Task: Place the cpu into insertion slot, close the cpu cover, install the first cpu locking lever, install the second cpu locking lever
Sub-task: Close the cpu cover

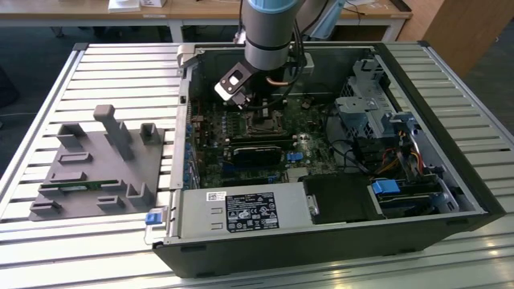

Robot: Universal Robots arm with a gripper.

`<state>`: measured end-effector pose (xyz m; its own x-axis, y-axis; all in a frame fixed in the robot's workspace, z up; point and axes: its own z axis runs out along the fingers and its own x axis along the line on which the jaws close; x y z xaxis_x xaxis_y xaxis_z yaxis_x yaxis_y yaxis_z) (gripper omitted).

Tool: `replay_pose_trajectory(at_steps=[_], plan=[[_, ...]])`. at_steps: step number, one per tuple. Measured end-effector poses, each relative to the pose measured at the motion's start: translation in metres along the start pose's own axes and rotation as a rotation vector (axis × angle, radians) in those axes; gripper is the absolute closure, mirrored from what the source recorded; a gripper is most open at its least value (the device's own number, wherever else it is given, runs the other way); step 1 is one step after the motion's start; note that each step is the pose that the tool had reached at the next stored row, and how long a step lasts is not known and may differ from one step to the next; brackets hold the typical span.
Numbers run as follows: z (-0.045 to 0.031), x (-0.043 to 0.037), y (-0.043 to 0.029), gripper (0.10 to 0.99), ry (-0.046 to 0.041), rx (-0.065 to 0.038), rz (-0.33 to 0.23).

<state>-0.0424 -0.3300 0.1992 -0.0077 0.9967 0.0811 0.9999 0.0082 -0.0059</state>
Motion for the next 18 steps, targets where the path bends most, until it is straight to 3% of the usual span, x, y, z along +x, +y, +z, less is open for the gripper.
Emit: replay_pose_trajectory(at_steps=[4,9,18], plan=[[-0.0008,0.0003,0.0012,0.980,0.0013,-0.001,0.000],[-0.0088,0.0008,0.0010,0.980,0.0003,0.000,0.000],[-0.0087,0.0007,0.0070,0.980,0.0002,0.001,0.000]])
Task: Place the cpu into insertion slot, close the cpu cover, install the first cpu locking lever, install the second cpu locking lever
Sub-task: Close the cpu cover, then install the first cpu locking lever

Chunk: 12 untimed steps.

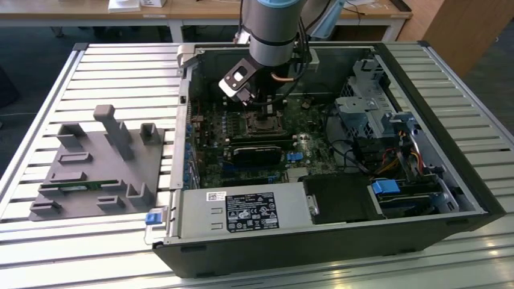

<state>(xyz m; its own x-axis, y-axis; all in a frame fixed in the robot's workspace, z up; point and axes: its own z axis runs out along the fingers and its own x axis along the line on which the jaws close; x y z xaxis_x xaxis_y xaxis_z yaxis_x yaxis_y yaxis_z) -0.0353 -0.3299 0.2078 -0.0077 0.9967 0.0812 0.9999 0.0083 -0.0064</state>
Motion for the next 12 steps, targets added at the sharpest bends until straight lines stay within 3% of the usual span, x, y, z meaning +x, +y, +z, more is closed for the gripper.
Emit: replay_pose_trajectory(at_steps=[12], plan=[[0.0001,0.0000,0.0031,0.980,0.0014,0.000,0.000]])
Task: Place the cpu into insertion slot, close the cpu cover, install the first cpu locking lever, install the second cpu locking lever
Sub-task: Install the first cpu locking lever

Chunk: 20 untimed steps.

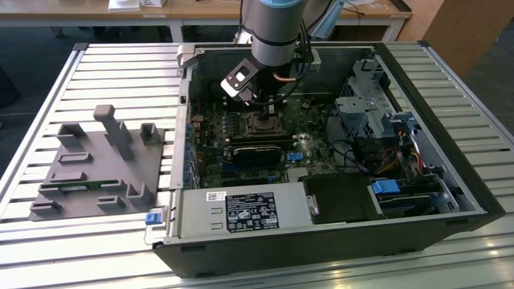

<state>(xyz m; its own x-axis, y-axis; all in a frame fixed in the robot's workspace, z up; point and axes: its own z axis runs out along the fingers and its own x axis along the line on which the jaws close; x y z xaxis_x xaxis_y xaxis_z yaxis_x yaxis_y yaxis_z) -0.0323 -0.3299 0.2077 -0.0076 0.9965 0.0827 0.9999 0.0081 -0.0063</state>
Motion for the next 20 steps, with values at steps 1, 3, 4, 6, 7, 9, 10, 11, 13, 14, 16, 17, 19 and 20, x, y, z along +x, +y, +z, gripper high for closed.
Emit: replay_pose_trajectory(at_steps=[1,3,4,6,7,9,10,11,13,14,16,17,19,20], plan=[[0.0000,0.0000,0.0001,0.980,0.0000,0.000,0.000],[-0.0001,0.0000,0.0001,0.980,0.0001,0.000,0.000],[-0.0003,0.0001,0.0001,0.980,0.0000,0.000,0.000],[-0.0010,0.0001,0.0001,0.980,-0.0001,0.000,0.000],[-0.0015,0.0001,0.0001,0.980,-0.0001,0.000,0.000],[-0.0028,0.0002,0.0001,0.980,0.0000,0.000,0.000],[-0.0034,0.0003,0.0001,0.980,0.0000,0.000,0.000],[-0.0040,0.0003,0.0001,0.980,0.0000,0.000,0.000],[-0.0050,0.0004,0.0001,0.980,0.0001,0.000,0.000],[-0.0053,0.0005,0.0001,0.980,0.0001,0.000,0.000],[-0.0102,0.0008,0.0000,0.980,0.0001,0.000,0.000],[-0.0107,0.0009,0.0000,0.980,0.0001,0.000,0.000],[-0.0117,0.0010,0.0000,0.980,0.0001,0.000,0.000],[-0.0122,0.0010,0.0000,0.980,0.0001,0.000,0.000]])
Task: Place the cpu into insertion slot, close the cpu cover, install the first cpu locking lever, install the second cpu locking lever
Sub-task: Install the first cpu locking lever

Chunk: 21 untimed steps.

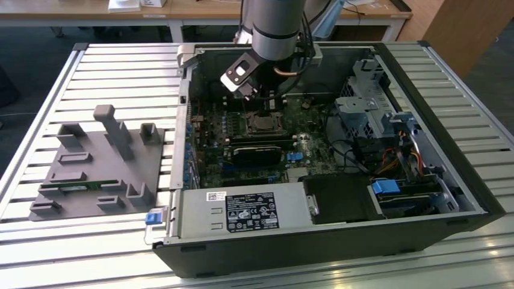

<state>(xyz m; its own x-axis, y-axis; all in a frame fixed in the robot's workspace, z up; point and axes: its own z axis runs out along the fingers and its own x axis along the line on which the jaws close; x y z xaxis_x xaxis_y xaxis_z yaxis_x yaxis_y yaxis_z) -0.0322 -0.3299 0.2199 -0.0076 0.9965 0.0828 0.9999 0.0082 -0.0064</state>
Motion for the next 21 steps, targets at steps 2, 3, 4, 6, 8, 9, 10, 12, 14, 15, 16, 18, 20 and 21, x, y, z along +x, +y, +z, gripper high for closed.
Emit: replay_pose_trajectory(at_steps=[2,3,4,6,8,9,10,12,14,15,16,18,20,21], plan=[[-0.0011,0.0001,0.0000,0.980,-0.0001,0.000,0.000],[-0.0017,0.0001,0.0000,0.980,0.0000,0.000,0.000],[-0.0024,0.0002,0.0000,0.980,0.0000,0.000,0.000],[-0.0042,0.0004,0.0000,0.980,0.0000,0.000,0.000],[-0.0066,0.0006,0.0000,0.980,-0.0001,0.000,0.000],[-0.0079,0.0007,0.0000,0.980,-0.0005,0.000,0.000],[-0.0088,0.0008,0.0000,0.980,-0.0008,0.000,0.000],[-0.0113,0.0010,0.0000,0.980,-0.0008,0.000,0.000],[-0.0133,0.0012,-0.0001,0.980,-0.0007,0.000,0.000],[-0.0143,0.0013,-0.0001,0.980,-0.0008,0.000,0.000],[-0.0153,0.0013,-0.0001,0.980,-0.0009,0.000,0.000],[-0.0175,0.0015,-0.0001,0.980,-0.0008,0.000,0.000],[-0.0204,0.0018,-0.0001,0.980,-0.0007,0.000,0.000],[-0.0220,0.0019,-0.0001,0.980,-0.0008,0.000,0.000]])
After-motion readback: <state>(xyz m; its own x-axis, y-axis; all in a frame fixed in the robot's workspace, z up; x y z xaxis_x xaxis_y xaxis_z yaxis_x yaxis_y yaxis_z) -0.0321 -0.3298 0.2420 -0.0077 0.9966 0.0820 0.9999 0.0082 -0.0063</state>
